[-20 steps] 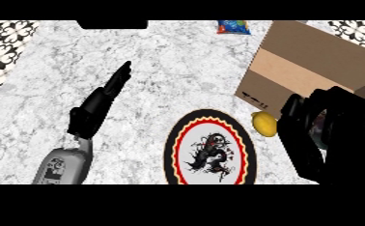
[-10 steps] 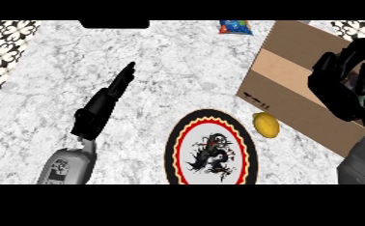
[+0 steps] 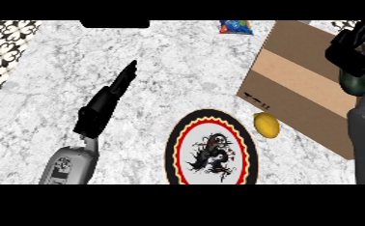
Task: Pick the eggplant from the plate and place it in the cardboard box
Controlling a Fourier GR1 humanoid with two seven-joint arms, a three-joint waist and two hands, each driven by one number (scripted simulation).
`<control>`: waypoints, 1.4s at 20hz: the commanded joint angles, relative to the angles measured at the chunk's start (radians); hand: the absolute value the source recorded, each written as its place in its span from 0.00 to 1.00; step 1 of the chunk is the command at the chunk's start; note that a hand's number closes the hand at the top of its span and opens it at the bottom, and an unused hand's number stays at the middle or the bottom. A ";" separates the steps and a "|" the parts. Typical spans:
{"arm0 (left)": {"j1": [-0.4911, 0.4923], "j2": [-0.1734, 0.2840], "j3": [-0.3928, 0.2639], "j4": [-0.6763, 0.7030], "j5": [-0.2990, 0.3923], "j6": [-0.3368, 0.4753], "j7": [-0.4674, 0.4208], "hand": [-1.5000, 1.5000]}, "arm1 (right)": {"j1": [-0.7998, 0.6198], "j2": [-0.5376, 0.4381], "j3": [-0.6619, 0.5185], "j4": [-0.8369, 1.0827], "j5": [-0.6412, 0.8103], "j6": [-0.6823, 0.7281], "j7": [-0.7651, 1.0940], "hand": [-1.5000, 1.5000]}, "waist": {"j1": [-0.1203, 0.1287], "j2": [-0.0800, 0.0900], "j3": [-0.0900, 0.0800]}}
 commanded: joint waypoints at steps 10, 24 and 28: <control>0.053 -0.009 -0.015 -0.027 -0.011 -0.015 -0.018 0.50 | 0.043 0.040 -0.092 0.471 -0.015 -0.301 -0.194 1.00 | 0.007 0.002 0.001; 0.022 0.002 0.024 -0.016 0.009 -0.027 -0.011 0.50 | -0.010 0.095 -0.344 0.599 -0.339 -0.635 -0.485 0.00 | 0.000 0.001 0.002; -0.001 0.017 0.042 -0.003 0.013 -0.035 0.010 0.50 | 0.042 0.115 -0.420 0.456 -0.516 -0.647 -0.573 0.00 | -0.022 -0.006 0.002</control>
